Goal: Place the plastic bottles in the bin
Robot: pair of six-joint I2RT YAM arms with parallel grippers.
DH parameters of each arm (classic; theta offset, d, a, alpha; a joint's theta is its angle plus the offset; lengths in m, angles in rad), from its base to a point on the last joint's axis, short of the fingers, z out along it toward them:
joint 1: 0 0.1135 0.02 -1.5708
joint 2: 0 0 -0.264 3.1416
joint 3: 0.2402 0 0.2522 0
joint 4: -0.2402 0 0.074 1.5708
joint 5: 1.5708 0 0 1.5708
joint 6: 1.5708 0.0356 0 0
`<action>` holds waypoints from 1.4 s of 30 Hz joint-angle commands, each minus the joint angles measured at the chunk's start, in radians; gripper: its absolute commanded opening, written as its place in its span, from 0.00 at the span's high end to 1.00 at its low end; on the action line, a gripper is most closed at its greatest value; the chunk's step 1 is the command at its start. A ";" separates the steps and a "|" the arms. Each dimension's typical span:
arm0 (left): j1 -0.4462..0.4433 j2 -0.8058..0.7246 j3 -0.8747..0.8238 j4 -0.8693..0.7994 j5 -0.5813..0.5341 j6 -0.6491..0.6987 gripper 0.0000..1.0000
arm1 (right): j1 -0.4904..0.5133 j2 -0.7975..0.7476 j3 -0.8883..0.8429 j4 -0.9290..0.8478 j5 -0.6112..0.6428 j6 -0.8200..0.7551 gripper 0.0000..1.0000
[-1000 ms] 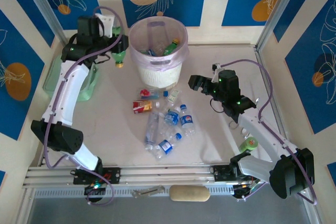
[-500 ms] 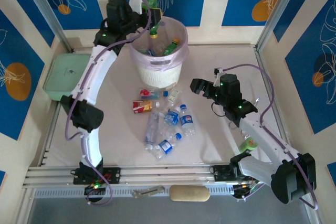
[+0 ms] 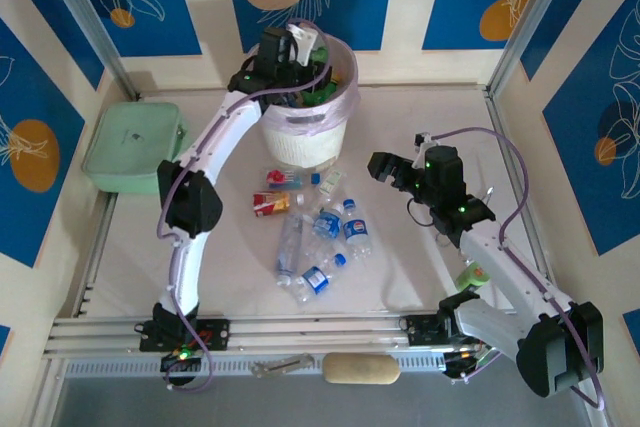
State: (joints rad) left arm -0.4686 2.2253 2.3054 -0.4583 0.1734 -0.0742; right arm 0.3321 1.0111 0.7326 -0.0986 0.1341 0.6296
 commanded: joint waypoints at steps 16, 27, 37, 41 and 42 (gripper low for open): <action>-0.012 0.061 0.031 -0.146 -0.070 0.052 0.05 | -0.005 -0.007 -0.003 0.000 -0.019 0.015 0.01; -0.019 -0.047 0.029 -0.082 -0.052 0.010 0.01 | 0.009 0.036 0.029 -0.044 -0.069 0.004 0.01; -0.021 -0.387 -0.352 0.133 -0.003 -0.070 0.01 | 0.107 0.121 0.083 -0.225 -0.096 -0.042 0.01; -0.021 -0.585 -0.662 0.298 -0.016 -0.133 0.00 | 0.169 0.165 0.111 -0.338 -0.102 -0.076 0.01; -0.021 -0.628 -0.731 0.329 -0.022 -0.147 0.01 | 0.185 0.177 0.117 -0.362 -0.102 -0.082 0.01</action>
State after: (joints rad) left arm -0.4812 1.6680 1.7191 -0.2661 0.1448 -0.1577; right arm 0.4816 1.1648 0.8135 -0.3405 0.0616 0.5869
